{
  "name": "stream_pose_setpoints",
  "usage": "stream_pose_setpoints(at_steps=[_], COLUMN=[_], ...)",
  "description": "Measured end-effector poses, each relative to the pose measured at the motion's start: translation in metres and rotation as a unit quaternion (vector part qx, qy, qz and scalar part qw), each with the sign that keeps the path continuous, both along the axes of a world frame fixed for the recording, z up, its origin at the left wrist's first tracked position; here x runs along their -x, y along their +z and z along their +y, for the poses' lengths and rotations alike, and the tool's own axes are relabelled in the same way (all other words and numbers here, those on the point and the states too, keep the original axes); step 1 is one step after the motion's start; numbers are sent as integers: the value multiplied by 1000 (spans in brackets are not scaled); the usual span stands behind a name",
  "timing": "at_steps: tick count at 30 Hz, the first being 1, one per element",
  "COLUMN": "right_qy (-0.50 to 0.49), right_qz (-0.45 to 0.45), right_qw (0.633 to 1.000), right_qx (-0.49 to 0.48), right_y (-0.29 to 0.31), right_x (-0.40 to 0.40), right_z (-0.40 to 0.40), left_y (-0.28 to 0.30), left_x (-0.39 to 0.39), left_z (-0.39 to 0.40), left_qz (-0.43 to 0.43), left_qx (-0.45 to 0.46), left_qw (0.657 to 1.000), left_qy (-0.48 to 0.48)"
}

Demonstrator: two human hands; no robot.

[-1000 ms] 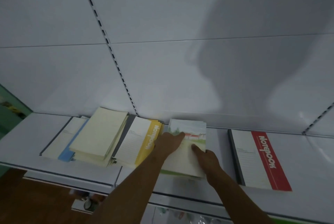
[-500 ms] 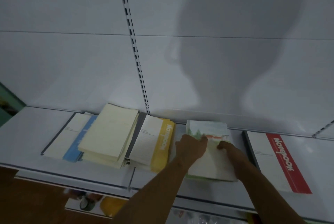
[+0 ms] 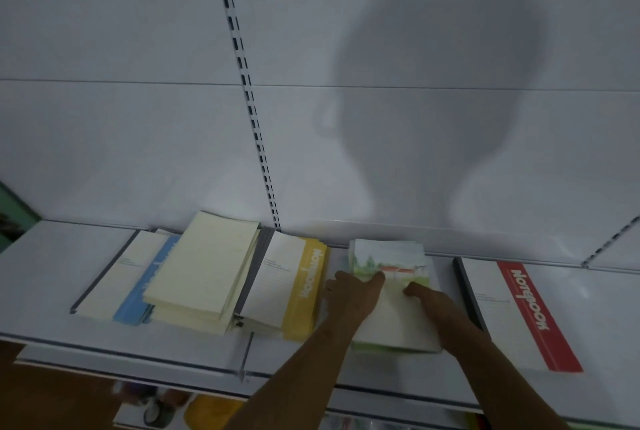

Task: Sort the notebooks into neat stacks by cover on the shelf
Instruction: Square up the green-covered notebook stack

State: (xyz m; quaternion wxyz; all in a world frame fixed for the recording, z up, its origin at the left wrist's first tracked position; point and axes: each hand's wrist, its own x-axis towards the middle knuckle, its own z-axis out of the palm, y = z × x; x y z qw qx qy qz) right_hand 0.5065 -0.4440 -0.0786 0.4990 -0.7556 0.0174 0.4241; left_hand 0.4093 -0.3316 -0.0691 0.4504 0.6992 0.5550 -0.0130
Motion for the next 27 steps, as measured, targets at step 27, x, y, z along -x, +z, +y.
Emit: stream_pose_setpoints(at_steps=[27], right_qy=[39], right_qz=[-55], right_qw=[917], right_qx=[-394], right_y=[27], right_x=[2], right_z=[-23], left_y=[27], left_x=[17], left_z=[16], left_qz=[-399], left_qx=[23], left_qw=[911], left_qy=[-98])
